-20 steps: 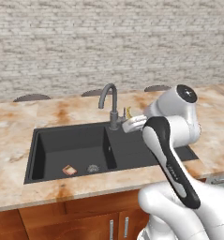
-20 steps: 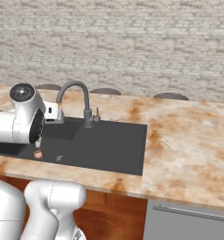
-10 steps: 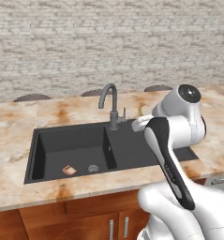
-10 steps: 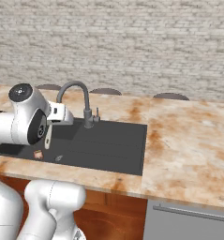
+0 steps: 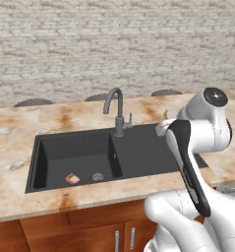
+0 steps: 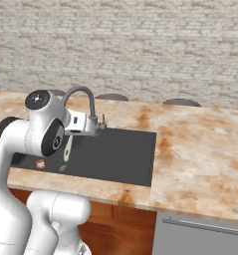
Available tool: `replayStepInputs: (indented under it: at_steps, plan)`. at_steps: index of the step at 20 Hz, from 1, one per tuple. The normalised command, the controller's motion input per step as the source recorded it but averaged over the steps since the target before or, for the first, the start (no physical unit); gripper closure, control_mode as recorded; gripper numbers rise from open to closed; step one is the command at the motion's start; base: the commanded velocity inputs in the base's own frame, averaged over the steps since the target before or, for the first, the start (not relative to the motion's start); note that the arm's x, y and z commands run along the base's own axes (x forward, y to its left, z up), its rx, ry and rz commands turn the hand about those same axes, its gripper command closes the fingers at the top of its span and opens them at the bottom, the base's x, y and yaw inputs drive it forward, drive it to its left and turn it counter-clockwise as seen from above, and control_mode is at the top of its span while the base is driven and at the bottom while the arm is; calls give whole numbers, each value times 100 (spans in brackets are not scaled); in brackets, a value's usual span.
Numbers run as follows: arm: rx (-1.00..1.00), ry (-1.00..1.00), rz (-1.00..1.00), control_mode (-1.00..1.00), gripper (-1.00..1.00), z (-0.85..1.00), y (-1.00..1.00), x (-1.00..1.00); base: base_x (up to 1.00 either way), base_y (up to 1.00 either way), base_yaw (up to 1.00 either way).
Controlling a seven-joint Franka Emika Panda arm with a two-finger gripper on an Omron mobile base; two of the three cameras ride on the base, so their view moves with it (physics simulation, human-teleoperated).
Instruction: Pick up the dish brush and bar soap from the sink, and place them back in the cabinet, and close the cabinet doors.
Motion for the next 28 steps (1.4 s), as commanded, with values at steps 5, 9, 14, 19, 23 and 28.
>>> replayStepInputs:
  at_steps: [5,9,14,19,23,28]
  plan:
    - [0,2,-1,-100,100,6,-42,-3,0,0,0]
    - [0,6,-10,-100,100,20,-12,-3,0,0,0]
    - [0,10,-15,-100,100,35,0,-11,0,0,0]
    - [0,9,-12,-100,100,21,-8,-19,0,0,0]
    - [0,2,-1,-100,100,0,-28,-38,0,0,0]
    - [0,0,1,-100,100,0,-20,-46,0,0,0]
